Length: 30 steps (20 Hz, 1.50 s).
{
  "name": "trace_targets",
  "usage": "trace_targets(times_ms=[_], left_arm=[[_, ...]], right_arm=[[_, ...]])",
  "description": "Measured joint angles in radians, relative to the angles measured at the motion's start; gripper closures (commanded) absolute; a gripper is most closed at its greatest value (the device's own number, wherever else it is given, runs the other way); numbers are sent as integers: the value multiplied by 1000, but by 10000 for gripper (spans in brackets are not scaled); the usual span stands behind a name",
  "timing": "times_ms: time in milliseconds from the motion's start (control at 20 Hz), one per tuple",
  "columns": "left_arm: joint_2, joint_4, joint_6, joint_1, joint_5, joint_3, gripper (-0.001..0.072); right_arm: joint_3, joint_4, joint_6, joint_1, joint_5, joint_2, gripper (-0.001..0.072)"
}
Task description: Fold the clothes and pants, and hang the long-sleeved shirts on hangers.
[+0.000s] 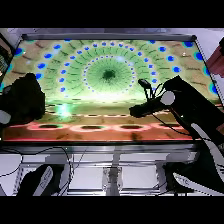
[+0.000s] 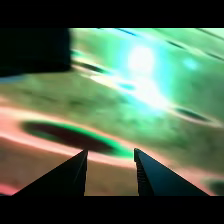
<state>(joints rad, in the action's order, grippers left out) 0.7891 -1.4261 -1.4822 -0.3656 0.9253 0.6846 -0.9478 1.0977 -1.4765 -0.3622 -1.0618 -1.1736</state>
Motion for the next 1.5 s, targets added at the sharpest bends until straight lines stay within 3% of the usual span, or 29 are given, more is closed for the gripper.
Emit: trace_targets(times_ms=[100,150,200,350,400,500,650,800,1250,1500], left_arm=[[5,-46,-3,-114,-32,0,323],[8,-64,-2,-192,-48,0,225],[12,-75,-3,-275,-69,0,199],[58,-32,-28,-488,-131,0,199],[86,31,-29,-552,-148,0,199],[147,209,16,-664,-158,0,95],[230,518,146,-808,-141,0,94],[287,705,276,-917,-132,0,95],[488,1025,575,-1010,-51,5,95],[537,1102,634,-1014,-6,55,99]], right_arm=[[0,0,0,0,-5,0,690],[0,-1,0,0,-9,0,690],[0,-1,0,0,-11,0,690],[0,-3,0,0,-22,0,690],[0,-3,0,0,-33,0,690],[0,-4,0,0,-50,0,690],[0,-9,0,0,-73,0,690],[0,-31,0,0,-83,0,690],[0,-115,0,0,-89,1,690],[0,-134,0,0,-89,1,690]])
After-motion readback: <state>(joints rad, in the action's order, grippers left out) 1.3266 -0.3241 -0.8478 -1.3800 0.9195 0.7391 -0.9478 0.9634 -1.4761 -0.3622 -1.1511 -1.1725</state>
